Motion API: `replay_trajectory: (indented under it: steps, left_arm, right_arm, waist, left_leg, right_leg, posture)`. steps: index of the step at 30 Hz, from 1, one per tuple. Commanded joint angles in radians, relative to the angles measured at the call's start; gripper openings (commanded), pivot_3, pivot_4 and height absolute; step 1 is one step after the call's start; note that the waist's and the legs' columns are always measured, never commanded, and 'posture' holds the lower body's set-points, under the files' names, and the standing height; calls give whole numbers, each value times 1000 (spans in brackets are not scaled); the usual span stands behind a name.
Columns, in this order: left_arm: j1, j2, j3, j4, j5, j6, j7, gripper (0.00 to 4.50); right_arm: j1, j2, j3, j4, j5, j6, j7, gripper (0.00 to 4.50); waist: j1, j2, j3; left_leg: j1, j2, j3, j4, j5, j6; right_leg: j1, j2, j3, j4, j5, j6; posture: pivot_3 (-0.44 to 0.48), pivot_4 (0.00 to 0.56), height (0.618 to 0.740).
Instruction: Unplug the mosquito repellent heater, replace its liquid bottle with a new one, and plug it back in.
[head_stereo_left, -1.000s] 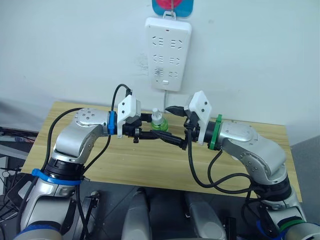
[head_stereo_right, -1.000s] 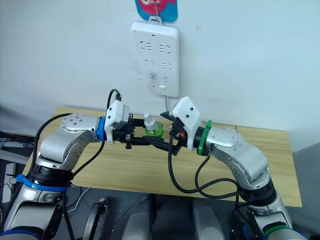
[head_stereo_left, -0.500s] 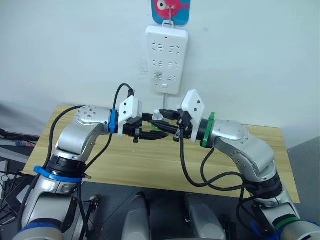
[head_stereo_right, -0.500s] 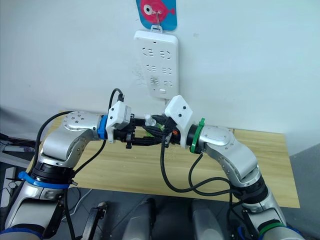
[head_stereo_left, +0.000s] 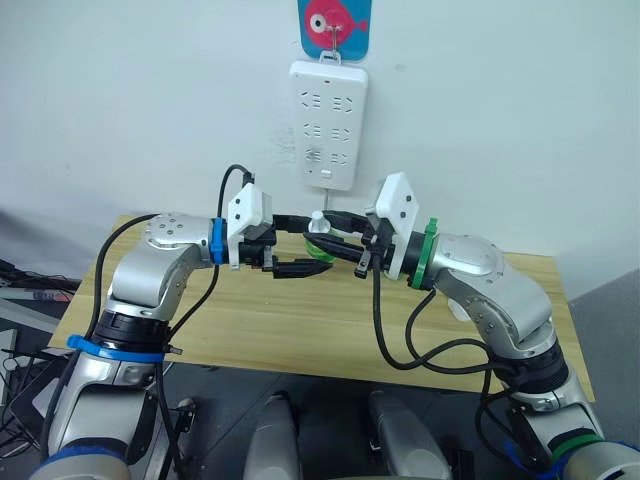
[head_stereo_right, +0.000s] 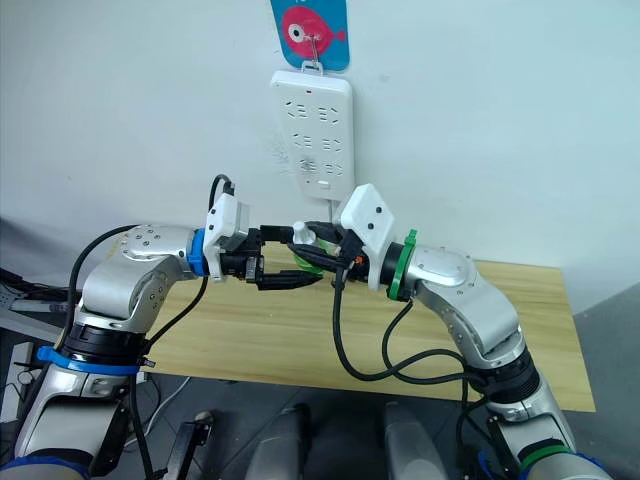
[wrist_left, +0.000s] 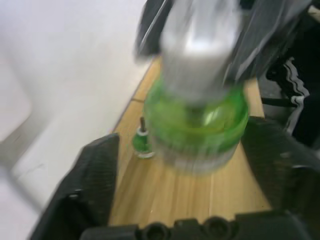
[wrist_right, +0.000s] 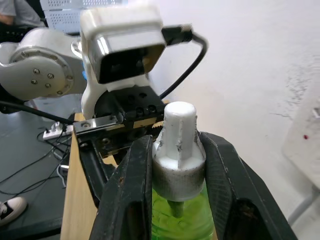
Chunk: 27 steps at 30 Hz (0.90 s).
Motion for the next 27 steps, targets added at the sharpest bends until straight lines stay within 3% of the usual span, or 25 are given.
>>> replay_trajectory:
  steps: [1,11,14,18,21,24,27]
  left_arm:
    - [13,-2,58,-46,-80,53,-10,4295]
    - [5,-32,42,-68,-88,58,-2,4295]
    - [3,-43,39,-62,-84,44,-3,3717]
    - [-5,-61,46,-61,-89,40,6,2397]
    - [-4,-60,42,-66,-83,32,-2,2338]
    - [7,-45,29,-88,-71,12,-22,2338]
    - [28,-12,11,-125,-51,-9,-56,2338]
  right_arm:
    - [-2,6,-31,-27,20,-27,11,1045]
    - [6,25,-35,-41,36,-19,8,1045]
    - [10,29,-38,-49,41,-12,4,1045]
    - [17,26,-35,-62,52,-2,4,1045]
    - [24,18,-31,-67,67,6,16,1045]
    - [13,-11,-20,-42,112,-10,122,1045]
    - [-80,-71,21,120,125,-98,392,1045]
  waist:
    - [0,0,0]
    - [-1,0,-4]
    - [-1,0,-4]
    - [-2,0,-7]
    - [-4,0,-12]
    - [-3,0,-15]
    - [-1,0,-15]
  left_leg:
    - [0,0,0,0,0,0]
    - [3,0,-1,0,4,-4]
    - [5,0,-1,0,5,-5]
    - [6,0,-1,0,6,-4]
    - [6,0,-1,0,6,-5]
    - [7,0,-1,-1,6,-5]
    - [7,-1,-1,0,5,-3]
  right_leg:
    - [0,0,0,1,0,0]
    - [0,0,-1,8,0,0]
    - [0,0,-1,11,0,0]
    - [0,1,0,13,0,0]
    - [0,1,0,13,0,0]
    - [0,1,0,13,0,0]
    - [1,1,0,13,0,0]
  posture:
    - [-92,143,704]
    - [-94,138,704]
    - [-98,137,704]
    - [-100,139,704]
    - [-92,142,704]
    - [-81,148,704]
    - [-44,173,704]
